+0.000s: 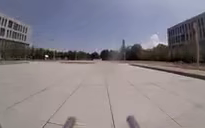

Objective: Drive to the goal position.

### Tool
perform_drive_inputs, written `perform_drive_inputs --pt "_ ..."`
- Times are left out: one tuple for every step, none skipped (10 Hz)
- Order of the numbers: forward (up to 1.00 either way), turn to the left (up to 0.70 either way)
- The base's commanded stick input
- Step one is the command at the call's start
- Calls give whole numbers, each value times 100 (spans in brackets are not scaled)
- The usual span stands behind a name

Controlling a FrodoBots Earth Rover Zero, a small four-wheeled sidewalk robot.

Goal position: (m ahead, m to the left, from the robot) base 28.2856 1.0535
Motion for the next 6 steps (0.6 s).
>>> perform_drive_inputs --pt "100 0" --pt "100 0" --pt "100 0" --pt "100 0" --pt "100 0" --pt "100 0"
